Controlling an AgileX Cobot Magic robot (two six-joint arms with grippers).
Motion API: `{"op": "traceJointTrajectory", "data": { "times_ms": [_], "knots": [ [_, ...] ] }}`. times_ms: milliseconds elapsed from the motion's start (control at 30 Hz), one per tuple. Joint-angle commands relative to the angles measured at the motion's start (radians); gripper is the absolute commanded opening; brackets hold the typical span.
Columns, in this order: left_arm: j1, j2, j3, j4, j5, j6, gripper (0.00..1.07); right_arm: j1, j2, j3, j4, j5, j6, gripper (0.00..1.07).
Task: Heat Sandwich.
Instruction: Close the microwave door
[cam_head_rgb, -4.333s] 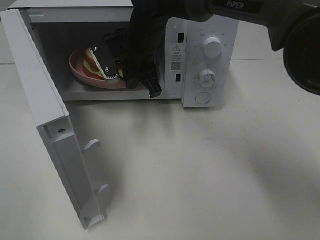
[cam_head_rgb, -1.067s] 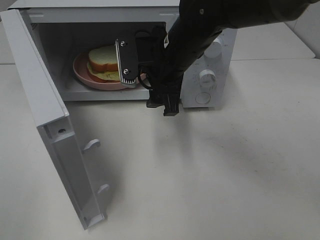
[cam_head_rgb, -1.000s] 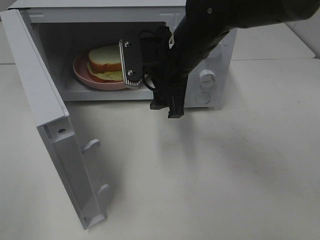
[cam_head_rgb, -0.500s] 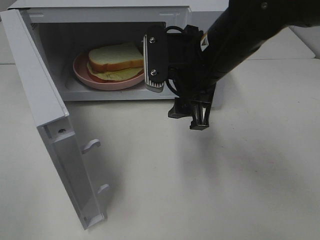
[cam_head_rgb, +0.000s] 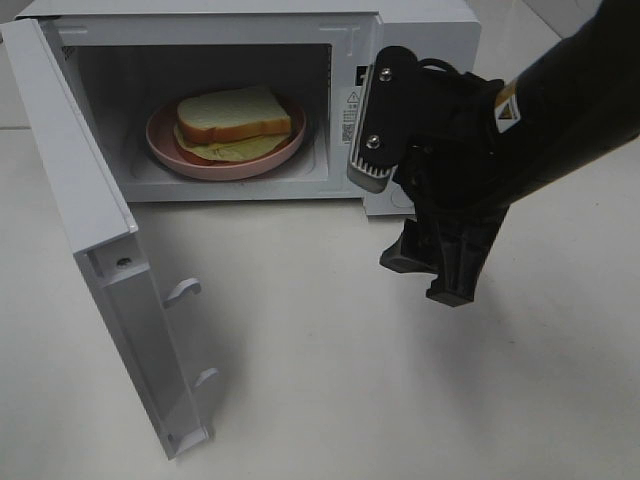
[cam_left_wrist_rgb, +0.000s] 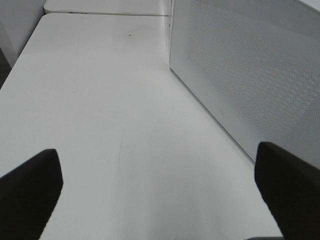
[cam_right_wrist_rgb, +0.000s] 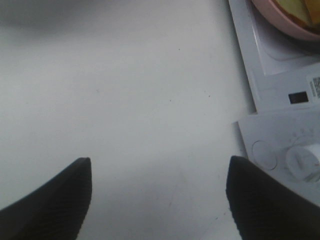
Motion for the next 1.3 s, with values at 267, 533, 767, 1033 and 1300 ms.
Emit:
{"op": "traceJointTrajectory", "data": {
  "times_ms": [267, 533, 767, 1033, 1300],
  "knots": [
    [0.003, -0.025, 0.004, -0.003, -0.009, 0.001, 0.99, 0.001, -0.152, 0.066, 0.002, 0.2, 0.292, 0.73],
    [0.003, -0.025, 0.004, -0.003, -0.009, 0.001, 0.99, 0.001, -0.23, 0.066, 0.003, 0.365, 0.447, 0.73],
    [0.003, -0.025, 0.004, -0.003, -0.009, 0.001, 0.99, 0.001, -0.354, 0.066, 0.002, 0.501, 0.496, 0.73],
    [0.003, -0.025, 0.004, -0.003, -0.009, 0.001, 0.99, 0.001, -0.451, 0.066, 0.002, 0.675, 0.547, 0.73],
    [0.003, -0.025, 0.004, -0.003, -0.009, 0.001, 0.99, 0.0, -0.654, 0.066, -0.002, 0.796, 0.574, 0.73]
  ]
}}
